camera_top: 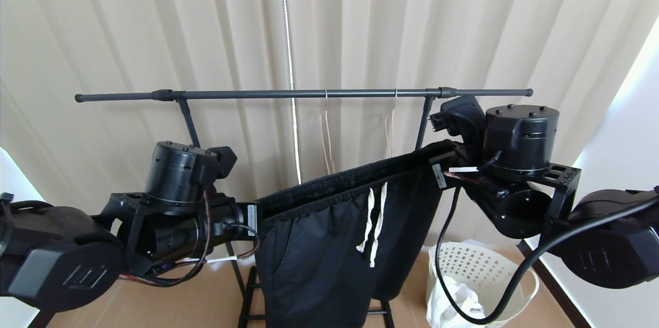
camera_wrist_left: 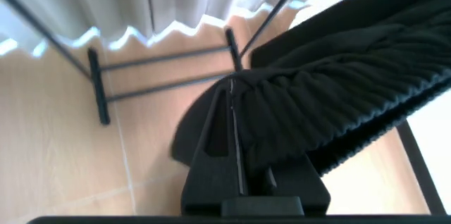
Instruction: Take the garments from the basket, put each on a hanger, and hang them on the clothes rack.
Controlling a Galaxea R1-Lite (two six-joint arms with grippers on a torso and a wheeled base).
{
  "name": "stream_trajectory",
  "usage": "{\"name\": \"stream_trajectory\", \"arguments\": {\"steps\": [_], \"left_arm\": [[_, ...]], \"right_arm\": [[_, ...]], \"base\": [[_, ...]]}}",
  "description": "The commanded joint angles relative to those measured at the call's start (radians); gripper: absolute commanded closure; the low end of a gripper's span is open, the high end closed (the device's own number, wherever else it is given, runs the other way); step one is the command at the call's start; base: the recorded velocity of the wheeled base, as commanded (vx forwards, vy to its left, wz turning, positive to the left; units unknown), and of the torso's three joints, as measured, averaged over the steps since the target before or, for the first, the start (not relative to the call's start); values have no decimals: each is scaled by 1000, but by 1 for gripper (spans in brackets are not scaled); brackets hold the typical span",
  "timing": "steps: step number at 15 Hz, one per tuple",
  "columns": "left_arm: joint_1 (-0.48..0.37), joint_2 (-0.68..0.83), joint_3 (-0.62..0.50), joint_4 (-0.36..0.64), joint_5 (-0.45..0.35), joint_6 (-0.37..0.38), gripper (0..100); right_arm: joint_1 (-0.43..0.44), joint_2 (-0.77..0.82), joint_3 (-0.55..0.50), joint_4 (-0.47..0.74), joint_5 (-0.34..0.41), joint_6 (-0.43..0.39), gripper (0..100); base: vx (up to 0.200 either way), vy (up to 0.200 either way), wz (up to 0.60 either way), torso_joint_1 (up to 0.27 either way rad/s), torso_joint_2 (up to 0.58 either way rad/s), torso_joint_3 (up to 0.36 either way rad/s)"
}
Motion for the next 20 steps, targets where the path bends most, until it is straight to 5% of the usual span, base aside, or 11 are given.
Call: {"name": "stream_trajectory", "arguments": {"steps": [1,4,9,14,20], "left_arm": [[39,-20,-17,9,1,6,100],[62,-20,-15,8,1,31,100],[0,-34,-26,11,1,28,100],[-10,46,-392,324,-2,29,100],[-30,227,-702,401,-7,29,100]], "right_arm": [[-69,23,-22,0,11,-1,100],[-138,35,-38,3,45,-6,100],[-87,23,-35,70,47,-7,100],[48,-101,-86,452,140,103,100],[180,-131,-77,623,131,128,100]], "base": [[0,0,0,0,0,0],[0,0,0,0,0,0],[0,0,0,0,0,0],[0,0,0,0,0,0],[0,0,0,0,0,0]]}}
